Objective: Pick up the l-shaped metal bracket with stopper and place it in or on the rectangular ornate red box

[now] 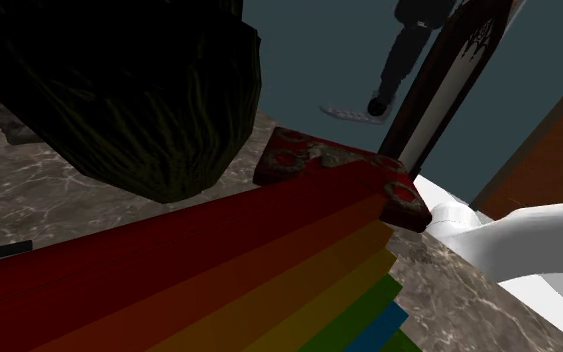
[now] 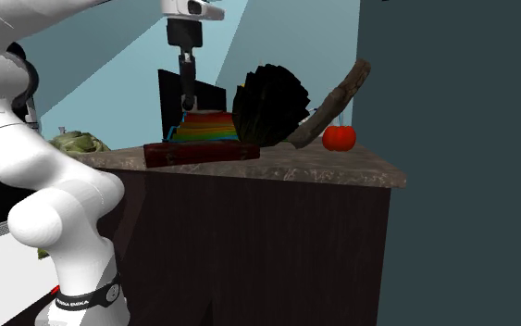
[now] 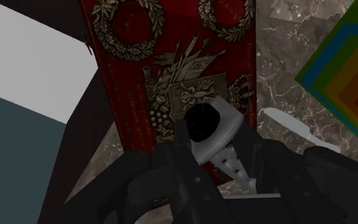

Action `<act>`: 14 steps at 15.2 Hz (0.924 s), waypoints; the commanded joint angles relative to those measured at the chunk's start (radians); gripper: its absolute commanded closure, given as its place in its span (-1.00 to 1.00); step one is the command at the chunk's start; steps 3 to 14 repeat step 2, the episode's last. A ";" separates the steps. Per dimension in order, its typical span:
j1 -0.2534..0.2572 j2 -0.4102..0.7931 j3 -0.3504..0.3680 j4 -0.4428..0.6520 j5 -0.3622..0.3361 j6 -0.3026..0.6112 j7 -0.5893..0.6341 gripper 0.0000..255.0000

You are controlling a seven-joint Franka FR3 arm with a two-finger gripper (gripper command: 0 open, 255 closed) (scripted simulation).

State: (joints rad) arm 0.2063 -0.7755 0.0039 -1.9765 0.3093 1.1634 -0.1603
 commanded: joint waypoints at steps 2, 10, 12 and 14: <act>-0.002 -0.057 -0.001 -0.065 -0.002 0.006 -0.006 1.00; -0.002 -0.057 -0.001 -0.065 -0.002 0.006 -0.006 1.00; -0.002 -0.057 -0.001 -0.065 -0.002 0.006 -0.006 1.00; -0.002 -0.057 -0.001 -0.065 -0.002 0.006 -0.006 1.00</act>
